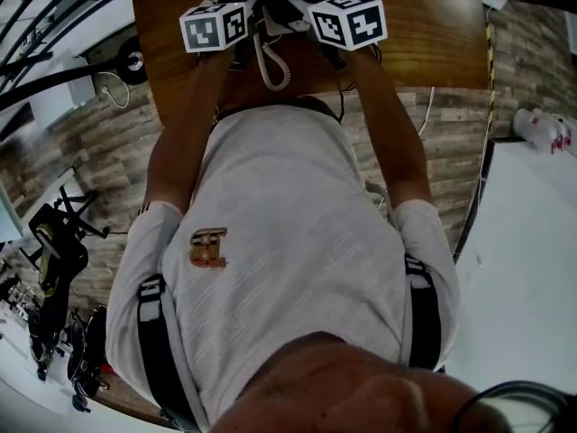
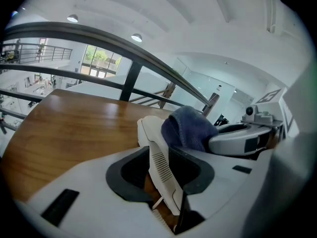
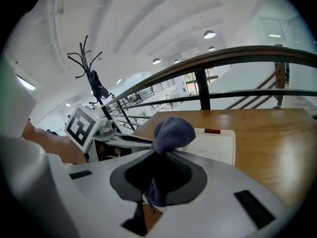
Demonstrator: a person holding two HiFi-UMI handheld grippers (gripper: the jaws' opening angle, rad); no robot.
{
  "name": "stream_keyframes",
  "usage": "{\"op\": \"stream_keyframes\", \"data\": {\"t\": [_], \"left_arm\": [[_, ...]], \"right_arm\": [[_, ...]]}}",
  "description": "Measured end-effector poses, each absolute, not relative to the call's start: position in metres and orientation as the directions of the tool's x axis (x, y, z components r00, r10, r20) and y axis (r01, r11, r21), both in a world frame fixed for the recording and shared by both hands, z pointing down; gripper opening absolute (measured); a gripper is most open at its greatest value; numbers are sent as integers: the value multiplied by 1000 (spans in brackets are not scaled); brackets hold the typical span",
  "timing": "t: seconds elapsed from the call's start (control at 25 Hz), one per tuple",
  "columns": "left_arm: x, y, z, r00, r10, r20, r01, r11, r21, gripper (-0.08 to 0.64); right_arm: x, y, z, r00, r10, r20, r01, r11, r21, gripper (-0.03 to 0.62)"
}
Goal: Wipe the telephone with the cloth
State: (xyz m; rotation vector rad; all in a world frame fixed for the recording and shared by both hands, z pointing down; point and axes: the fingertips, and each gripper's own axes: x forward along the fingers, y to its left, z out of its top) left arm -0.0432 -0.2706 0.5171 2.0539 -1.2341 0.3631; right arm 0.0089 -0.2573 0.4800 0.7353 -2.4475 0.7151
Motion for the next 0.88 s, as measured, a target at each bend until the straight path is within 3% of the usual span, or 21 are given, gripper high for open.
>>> {"op": "stream_keyframes", "data": {"t": [0.52,0.88], "left_arm": [[-44,-273,521,497,-666,557,-859,-287,423,127],[-44,-269,527,500,-664,556,-858,-291,424,127]], "right_arm": [[70,-286,534,-549,-450,704,-747,642,-173,60],[127,-287,538,-449,-524,724,-814,573,-90,60]]}}
